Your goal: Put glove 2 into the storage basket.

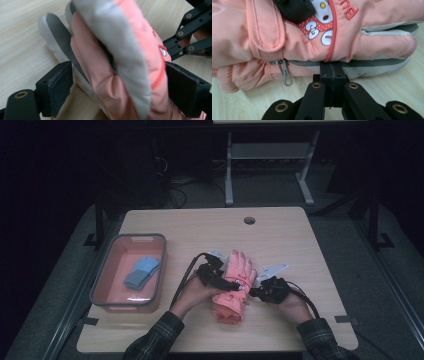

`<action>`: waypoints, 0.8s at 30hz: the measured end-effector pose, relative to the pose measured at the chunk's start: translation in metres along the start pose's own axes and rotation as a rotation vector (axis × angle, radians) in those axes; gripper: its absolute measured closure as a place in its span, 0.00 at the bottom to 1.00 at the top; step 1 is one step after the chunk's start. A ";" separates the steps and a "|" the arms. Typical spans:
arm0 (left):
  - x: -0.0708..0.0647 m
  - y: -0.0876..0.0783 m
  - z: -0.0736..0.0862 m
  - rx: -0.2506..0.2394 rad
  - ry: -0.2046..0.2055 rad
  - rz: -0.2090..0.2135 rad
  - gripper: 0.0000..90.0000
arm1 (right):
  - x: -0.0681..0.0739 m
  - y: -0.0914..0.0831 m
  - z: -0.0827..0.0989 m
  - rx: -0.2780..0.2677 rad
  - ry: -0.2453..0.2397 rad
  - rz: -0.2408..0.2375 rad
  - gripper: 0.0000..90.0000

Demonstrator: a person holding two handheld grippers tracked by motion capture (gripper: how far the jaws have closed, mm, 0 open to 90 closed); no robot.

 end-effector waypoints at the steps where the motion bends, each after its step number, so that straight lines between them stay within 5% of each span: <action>1: 0.000 0.002 0.001 0.009 -0.008 0.007 0.14 | 0.000 0.000 0.000 0.003 0.001 -0.001 1.00; 9: 0.005 0.010 0.010 0.038 -0.065 0.061 0.14 | 0.001 0.003 0.002 0.020 0.000 -0.001 1.00; 24: -0.010 0.015 0.008 0.045 -0.047 0.088 0.14 | 0.003 0.009 0.006 0.019 0.012 -0.031 1.00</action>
Point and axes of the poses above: each handheld gripper's, and its own axes: y roughly forward along the jaws, z roughly out of its underside, x roughly to its left, the point moved 5 cm from there along y, roughly forward along the jaws, and after that the axes turned 13 degrees about -z, right-handed, at the moved point
